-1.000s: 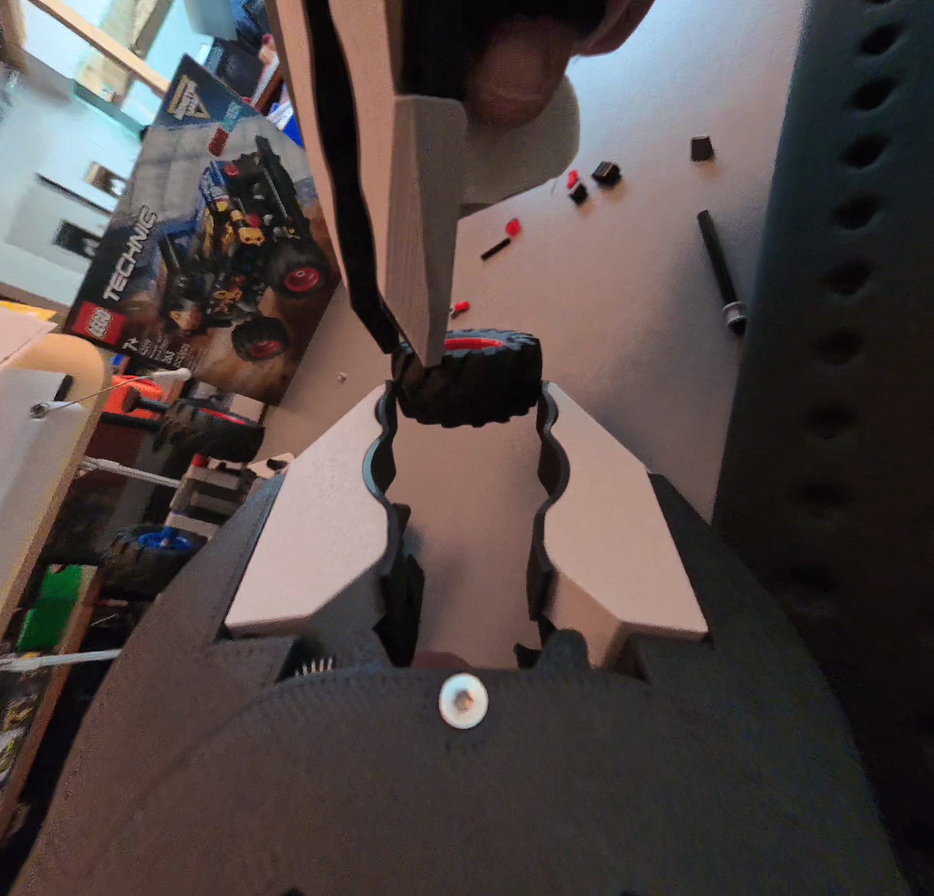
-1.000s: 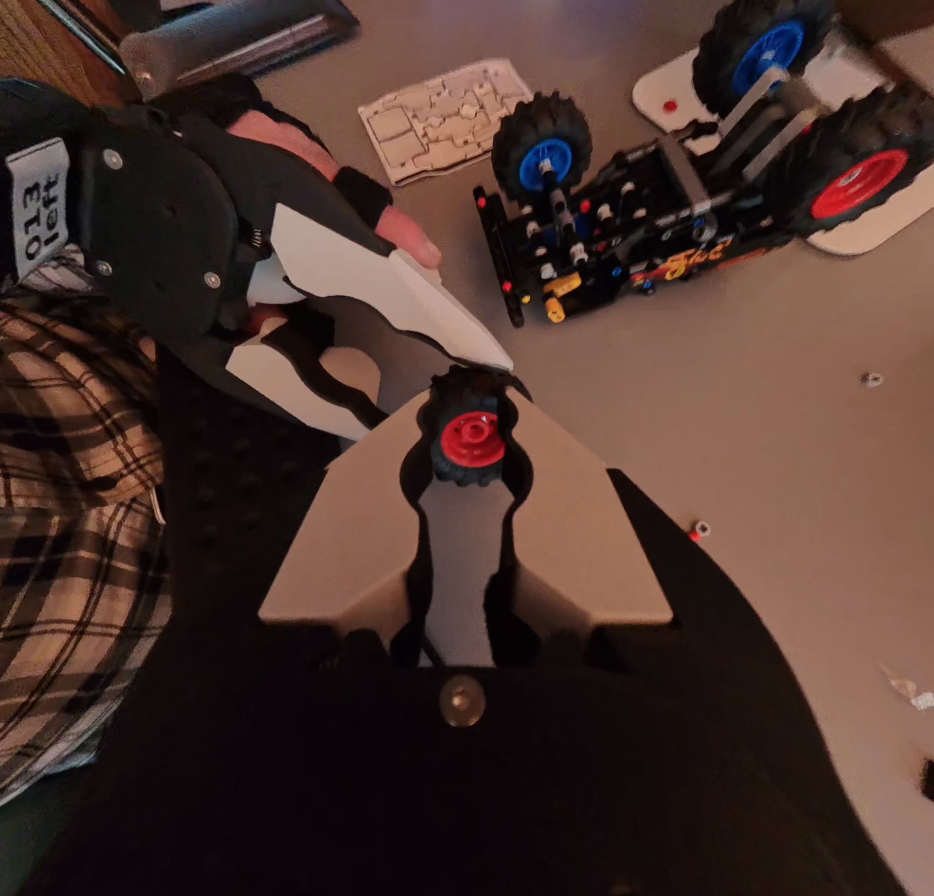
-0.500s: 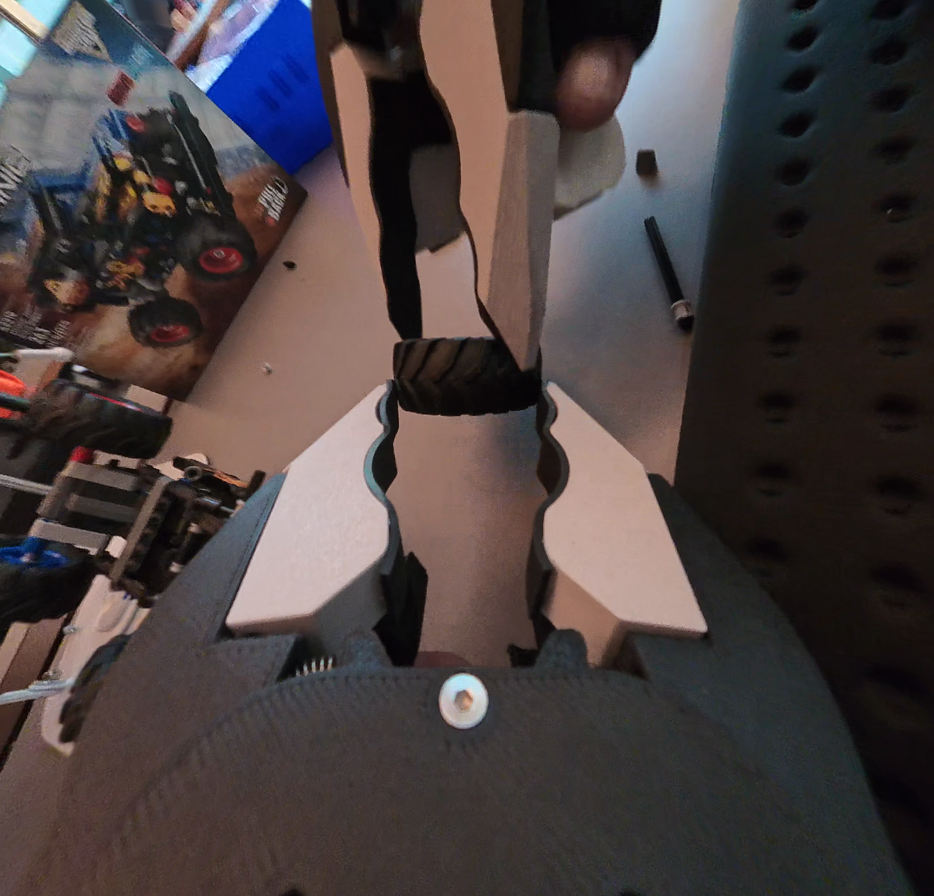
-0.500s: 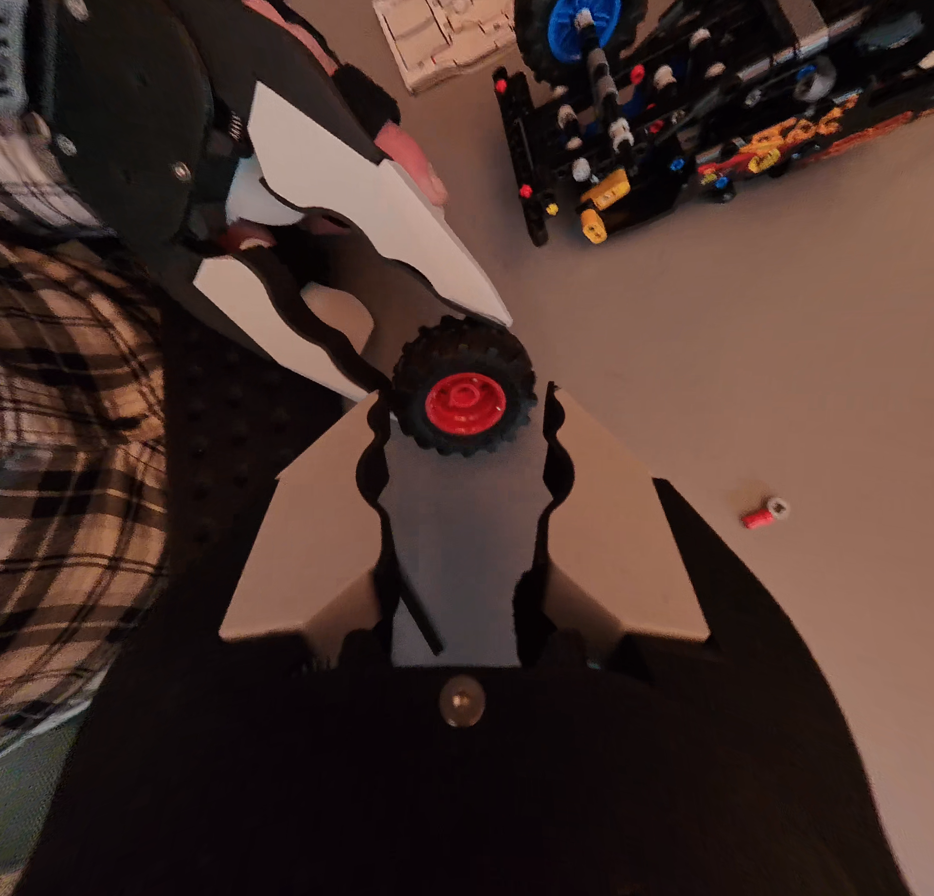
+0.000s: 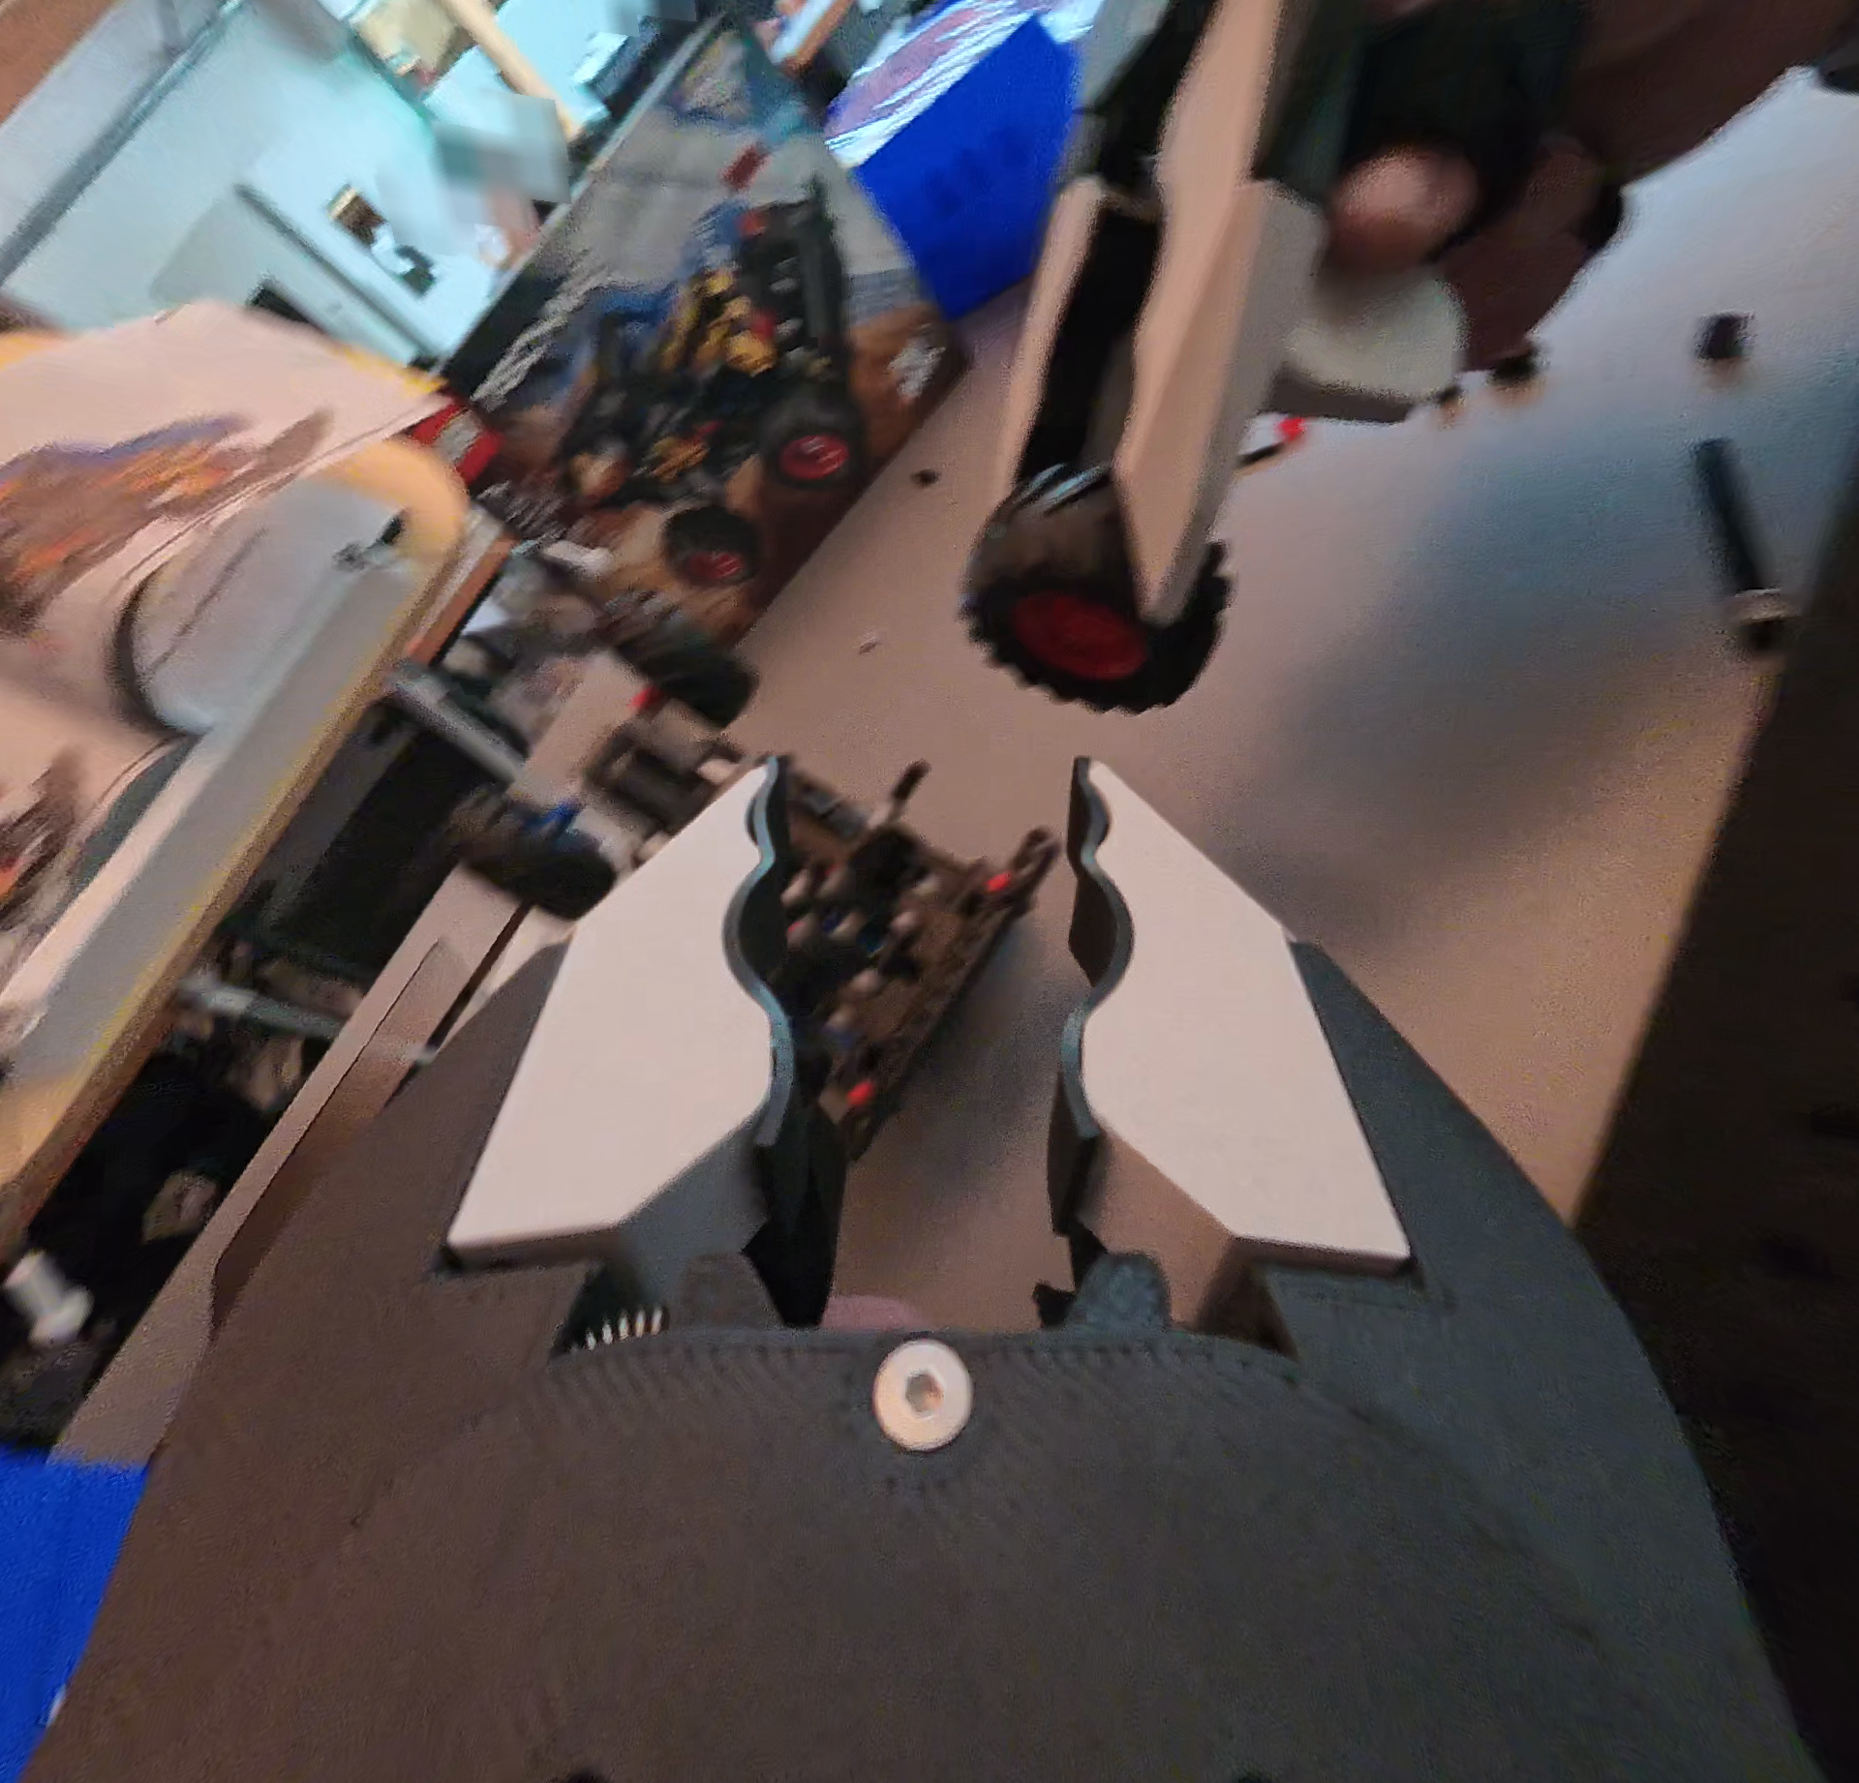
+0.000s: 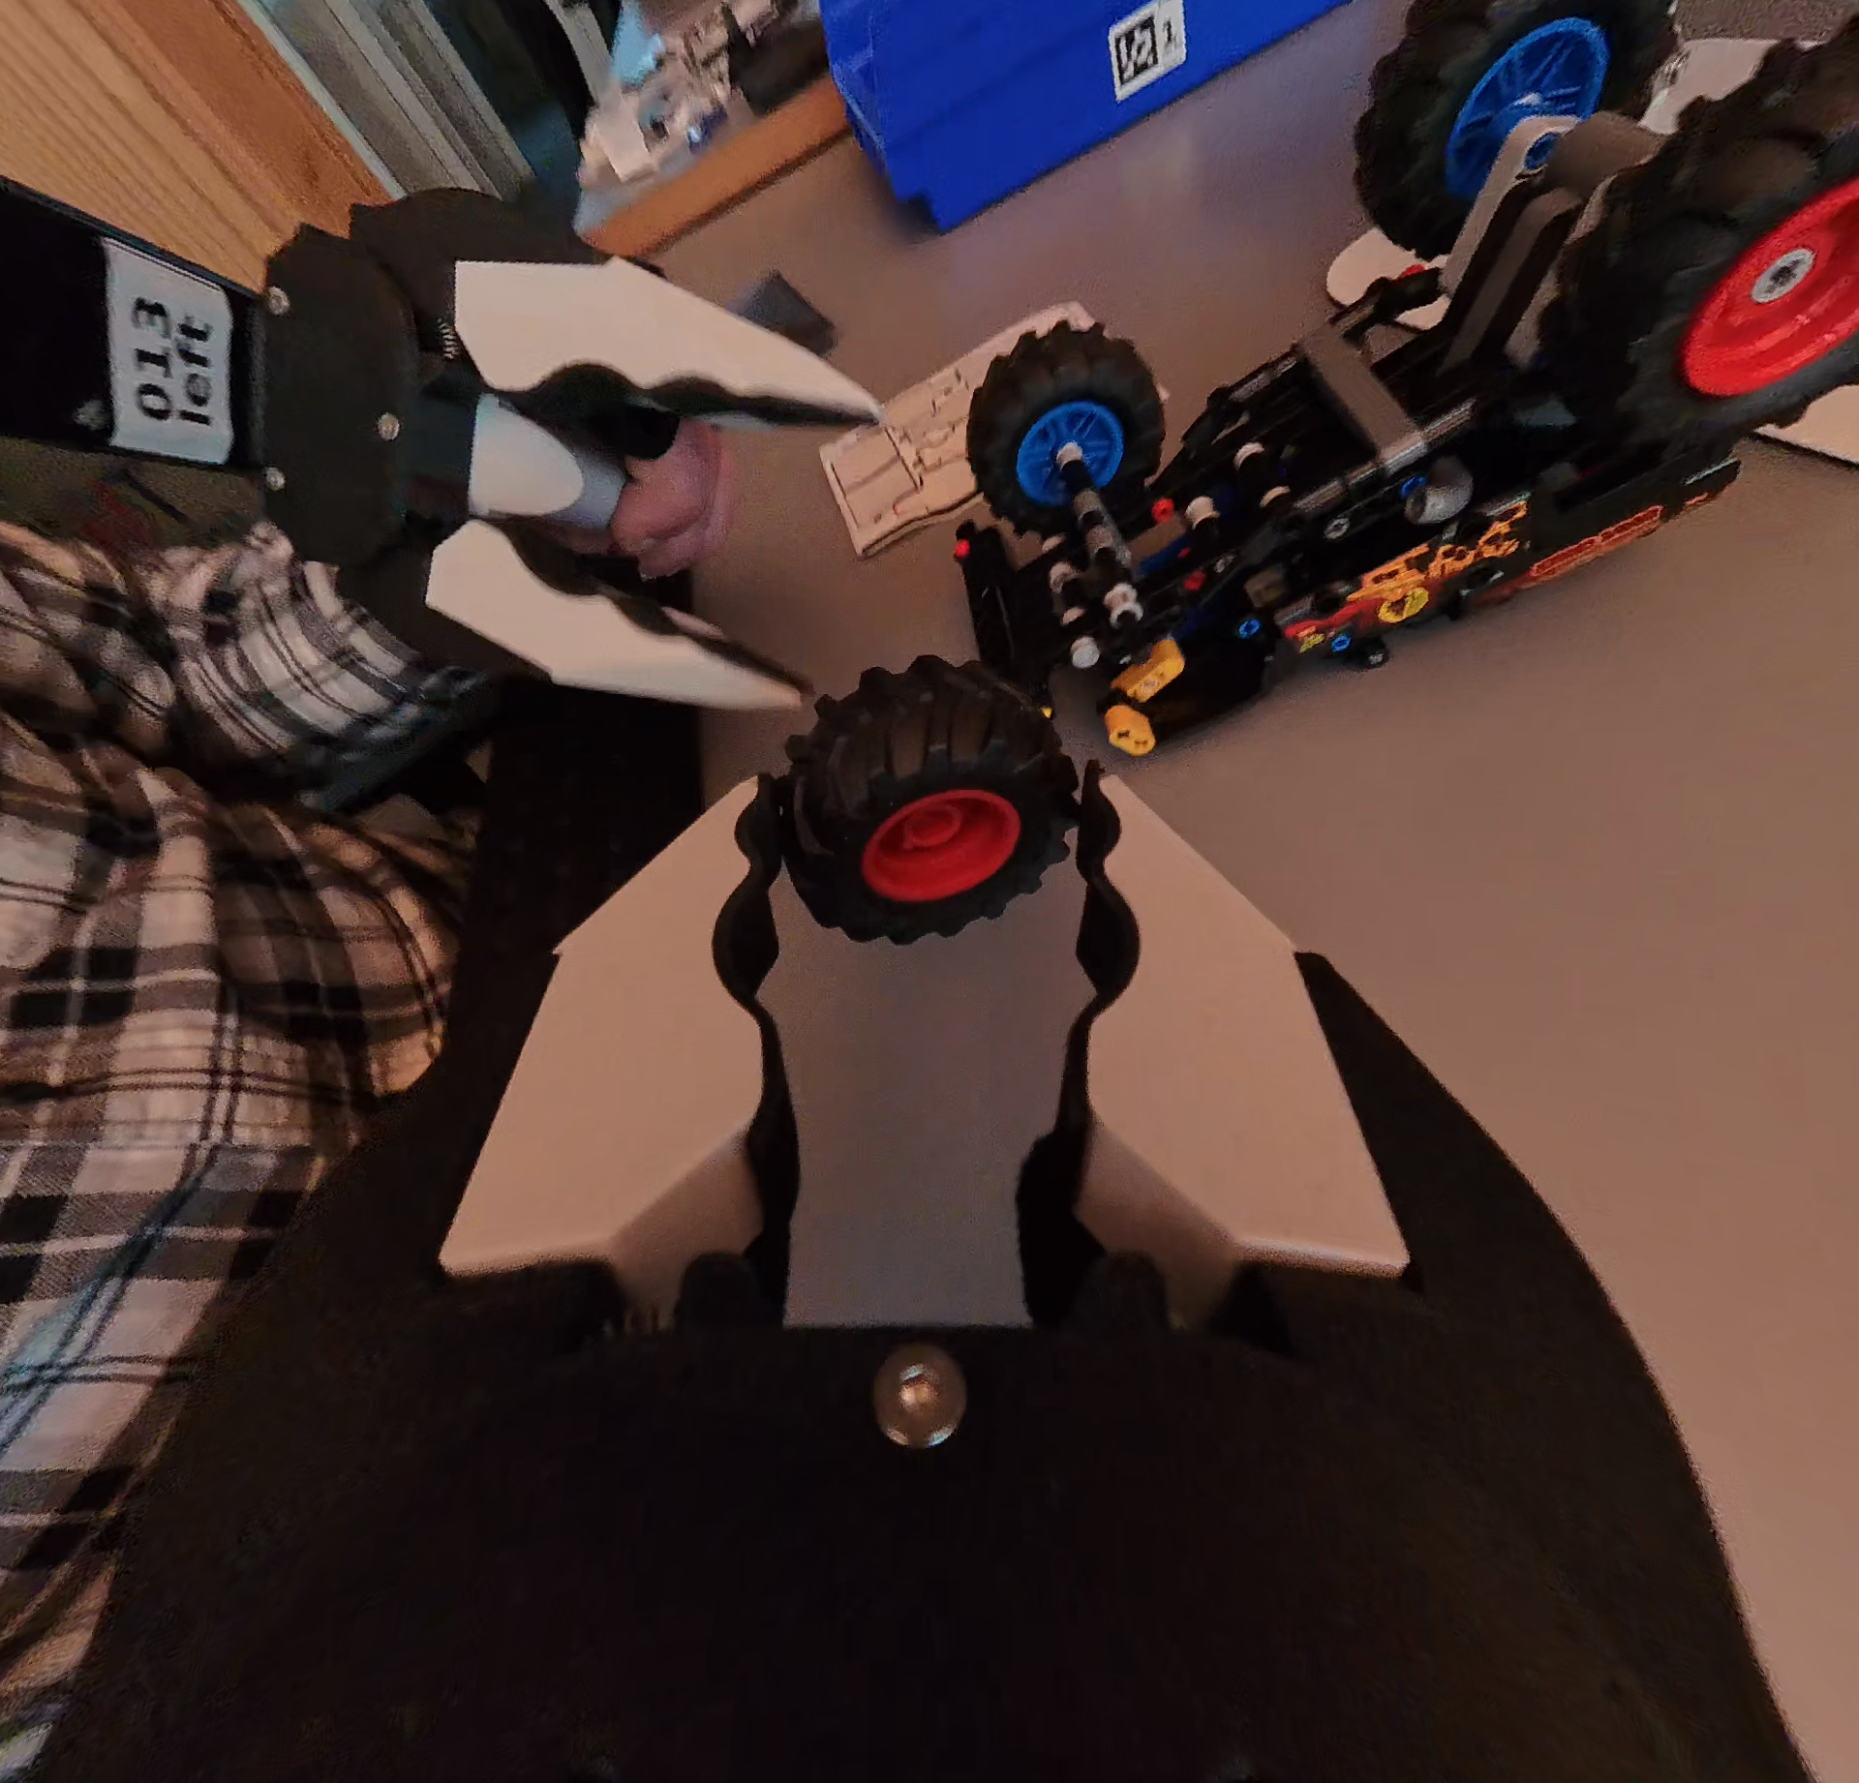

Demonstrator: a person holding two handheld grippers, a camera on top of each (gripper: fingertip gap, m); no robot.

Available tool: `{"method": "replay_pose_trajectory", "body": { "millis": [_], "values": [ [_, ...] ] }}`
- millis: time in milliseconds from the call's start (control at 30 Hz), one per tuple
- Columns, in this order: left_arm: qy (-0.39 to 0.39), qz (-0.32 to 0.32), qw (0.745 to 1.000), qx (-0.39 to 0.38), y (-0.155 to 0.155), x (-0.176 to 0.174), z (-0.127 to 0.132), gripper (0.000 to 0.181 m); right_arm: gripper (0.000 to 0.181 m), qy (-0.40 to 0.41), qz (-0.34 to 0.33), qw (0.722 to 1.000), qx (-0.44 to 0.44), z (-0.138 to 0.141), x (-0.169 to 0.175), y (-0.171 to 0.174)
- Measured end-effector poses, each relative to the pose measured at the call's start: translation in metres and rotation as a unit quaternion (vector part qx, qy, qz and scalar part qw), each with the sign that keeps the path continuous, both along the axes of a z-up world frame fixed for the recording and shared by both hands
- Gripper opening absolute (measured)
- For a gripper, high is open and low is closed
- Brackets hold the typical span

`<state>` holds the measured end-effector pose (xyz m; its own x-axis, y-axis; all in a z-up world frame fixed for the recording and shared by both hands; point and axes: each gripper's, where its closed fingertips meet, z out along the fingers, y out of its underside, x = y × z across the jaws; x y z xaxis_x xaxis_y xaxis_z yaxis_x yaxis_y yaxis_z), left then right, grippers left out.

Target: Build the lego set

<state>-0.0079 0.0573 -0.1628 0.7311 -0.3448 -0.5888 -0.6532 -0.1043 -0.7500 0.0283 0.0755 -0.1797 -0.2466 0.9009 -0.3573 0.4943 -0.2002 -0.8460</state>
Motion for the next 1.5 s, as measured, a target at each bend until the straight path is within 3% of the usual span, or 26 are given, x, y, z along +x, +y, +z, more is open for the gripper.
{"method": "replay_pose_trajectory", "body": {
  "millis": [133,233,400,633,833,1500],
  "values": [
    [-0.054,0.102,0.993,-0.007,-0.002,-0.075,0.007,0.059,0.058,0.046,0.008,0.994,-0.099,0.013,-0.014,0.013],
    [-0.133,0.126,0.980,-0.081,0.000,-0.099,-0.016,0.060,0.058,0.066,0.016,0.985,-0.157,0.016,-0.021,0.021],
    [-0.203,0.111,0.962,-0.145,0.007,-0.096,-0.050,0.057,0.058,0.055,0.020,0.980,-0.189,0.000,-0.031,0.028],
    [-0.223,0.091,0.959,-0.147,0.009,-0.090,-0.051,0.037,0.058,0.020,0.005,0.989,-0.150,-0.017,-0.041,0.030],
    [-0.221,0.080,0.960,-0.152,0.010,-0.082,-0.052,0.037,0.058,-0.002,-0.010,0.994,-0.107,-0.028,-0.045,0.030],
    [-0.209,0.082,0.963,-0.149,0.013,-0.081,-0.053,0.028,0.056,0.005,-0.028,0.992,-0.127,-0.026,-0.044,0.037]
  ]
}}
